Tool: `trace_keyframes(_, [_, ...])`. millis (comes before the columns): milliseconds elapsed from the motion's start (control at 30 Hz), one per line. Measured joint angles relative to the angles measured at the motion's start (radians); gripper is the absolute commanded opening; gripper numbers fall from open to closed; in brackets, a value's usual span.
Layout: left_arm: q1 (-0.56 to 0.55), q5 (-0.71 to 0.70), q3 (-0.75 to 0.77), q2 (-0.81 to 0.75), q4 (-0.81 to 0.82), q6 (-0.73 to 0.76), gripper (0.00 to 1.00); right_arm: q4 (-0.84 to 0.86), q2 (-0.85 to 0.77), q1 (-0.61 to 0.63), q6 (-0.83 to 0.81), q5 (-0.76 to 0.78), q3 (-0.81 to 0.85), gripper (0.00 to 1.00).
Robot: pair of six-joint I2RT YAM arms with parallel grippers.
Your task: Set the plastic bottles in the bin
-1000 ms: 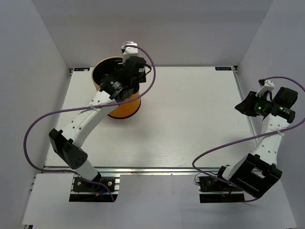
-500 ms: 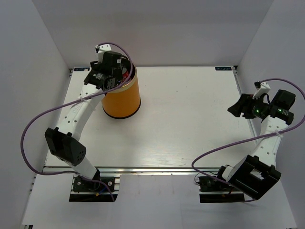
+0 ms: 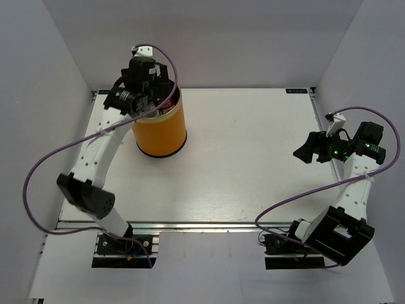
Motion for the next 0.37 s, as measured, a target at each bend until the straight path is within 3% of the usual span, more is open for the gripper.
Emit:
trace_keyframes(100, [-0.003,0.173,-0.124,-0.128,0.072,0.058,1.00,-0.001,-0.001,0.009,-0.010,-0.005,0.000,0.90])
trace_keyframes(233, [-0.011,0.556,-0.453,-0.429,0.233,0.114,1.00,0.002,-0.013,0.020,0.006,-0.006,0.000,0.90])
trace_keyframes(367, [-0.026,0.762,-0.671,-0.640,0.317,0.113,1.00,0.013,-0.046,0.022,0.032,-0.007,0.000,0.90])
